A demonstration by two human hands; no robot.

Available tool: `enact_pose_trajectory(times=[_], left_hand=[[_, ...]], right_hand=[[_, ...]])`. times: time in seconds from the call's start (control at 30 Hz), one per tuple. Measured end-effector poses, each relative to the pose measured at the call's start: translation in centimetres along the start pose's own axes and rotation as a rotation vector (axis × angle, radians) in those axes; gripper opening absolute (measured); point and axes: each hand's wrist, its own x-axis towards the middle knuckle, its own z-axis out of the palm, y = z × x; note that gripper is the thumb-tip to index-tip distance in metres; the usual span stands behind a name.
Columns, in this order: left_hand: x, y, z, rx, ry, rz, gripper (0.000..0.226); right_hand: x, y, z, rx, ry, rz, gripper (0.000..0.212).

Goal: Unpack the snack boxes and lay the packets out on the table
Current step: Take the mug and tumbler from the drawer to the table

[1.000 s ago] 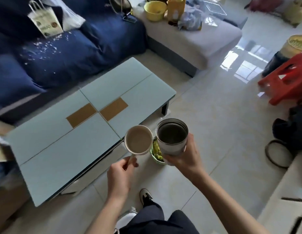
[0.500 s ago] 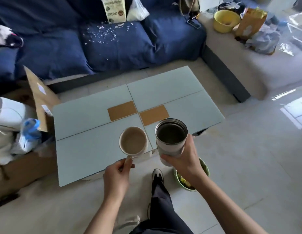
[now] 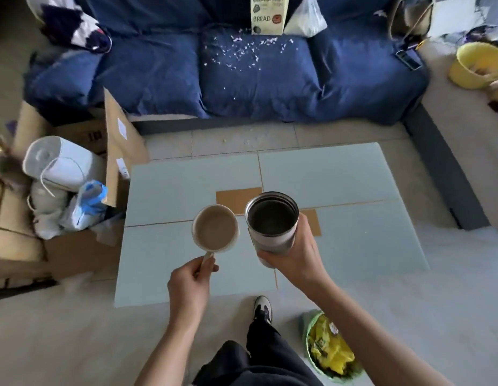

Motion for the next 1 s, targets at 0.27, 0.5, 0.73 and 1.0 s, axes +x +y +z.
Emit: enact_pose_trajectory(times=[0.27, 0.5, 0.73, 1.0], left_hand=[[6.7, -0.9, -1.1, -0.046, 0.099, -0.096, 0.026], [14.0, -3.0, -3.5, -0.049, 0.151, -0.164, 0.027], [21.9, -6.4, -5.5, -0.074, 0.131, -0.189, 0.025], [30.9, -12.5, -4.0, -0.102, 0.132, -0.214, 0.025]], right_hand=[[8.1, -1.3, 4.7, -0.027, -0.129, 0.027, 0.086], [13.5, -2.4, 10.7, -0.050, -0.189, 0.018, 0.086], [17.5, -1.8, 17.8, -0.034, -0.150, 0.100, 0.080], [21.9, 2.8, 25.9, 0.032, -0.064, 0.169, 0.084]])
